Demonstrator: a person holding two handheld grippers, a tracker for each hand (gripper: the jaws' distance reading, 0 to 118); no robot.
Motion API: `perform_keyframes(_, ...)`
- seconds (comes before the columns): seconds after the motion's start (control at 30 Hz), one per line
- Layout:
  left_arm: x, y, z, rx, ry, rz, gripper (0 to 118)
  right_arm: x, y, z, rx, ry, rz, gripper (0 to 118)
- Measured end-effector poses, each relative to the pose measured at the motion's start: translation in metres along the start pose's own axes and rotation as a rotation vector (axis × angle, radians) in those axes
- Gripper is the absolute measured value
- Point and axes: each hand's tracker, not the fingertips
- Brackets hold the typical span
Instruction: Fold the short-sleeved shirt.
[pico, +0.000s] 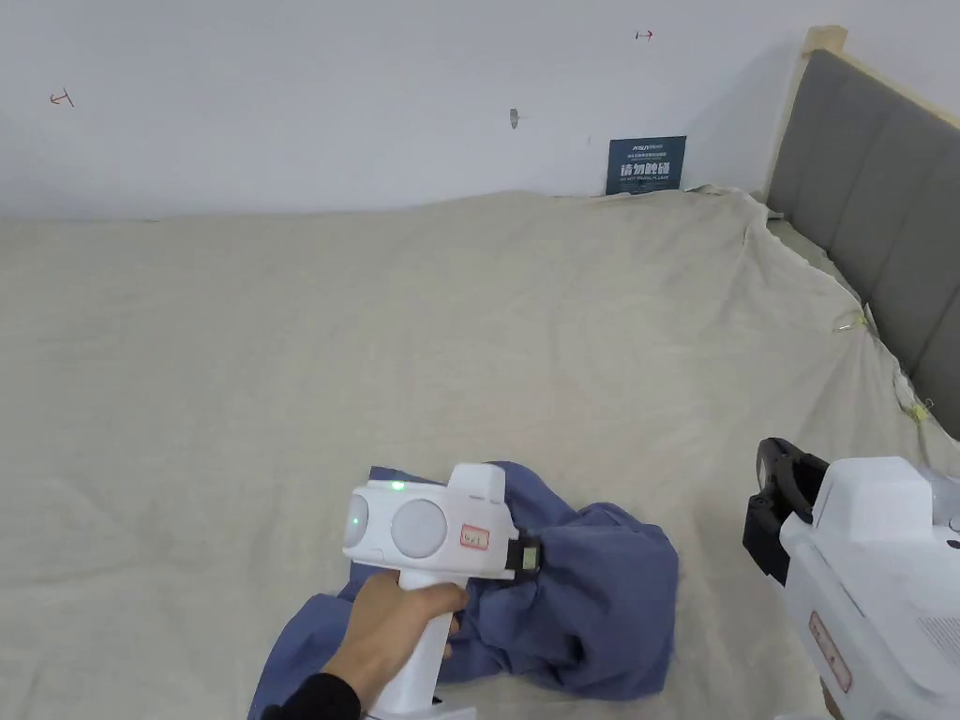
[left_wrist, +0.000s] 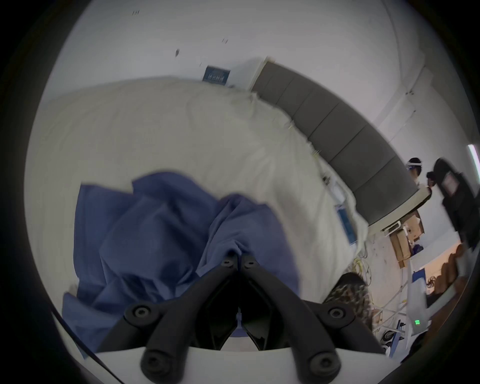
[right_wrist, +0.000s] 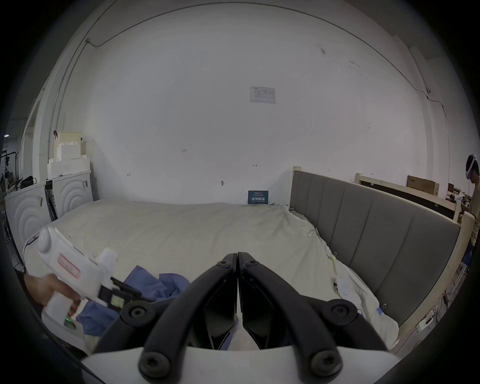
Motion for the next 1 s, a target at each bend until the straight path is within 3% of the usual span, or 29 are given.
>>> perform_keyframes(0.1,-0.008,-0.016,-0.02,-0.05,0.062,0.054,0,-0.004,-0.007,-0.001,-0.017,0.01,-0.013,0)
perform_keyframes(0.2,-0.009,-0.027,-0.032,-0.076,0.128,0.066,9,-0.007,-0.012,0.0,-0.033,0.021,-0.016,0)
perform_keyframes(0.3,-0.007,-0.029,-0.027,-0.02,0.179,0.084,45,-0.008,-0.012,0.001,-0.038,0.028,-0.01,0)
perform_keyframes(0.33,-0.005,-0.029,-0.02,0.005,0.199,0.086,65,-0.008,-0.012,0.002,-0.037,0.029,-0.007,0)
perform_keyframes(0.43,-0.003,-0.025,0.008,0.1,0.2,0.071,105,-0.008,-0.008,0.004,-0.031,0.03,-0.002,0)
perform_keyframes(0.47,-0.001,-0.024,0.022,0.143,0.182,0.073,109,-0.008,-0.007,0.005,-0.028,0.03,-0.003,0)
perform_keyframes(0.67,0.008,-0.016,0.114,0.472,0.209,0.064,109,-0.008,0.008,0.009,0.007,0.028,0.005,0)
perform_keyframes(1.0,0.006,-0.036,0.199,0.831,0.489,-0.096,106,-0.012,0.028,0.018,0.079,0.028,0.006,0)
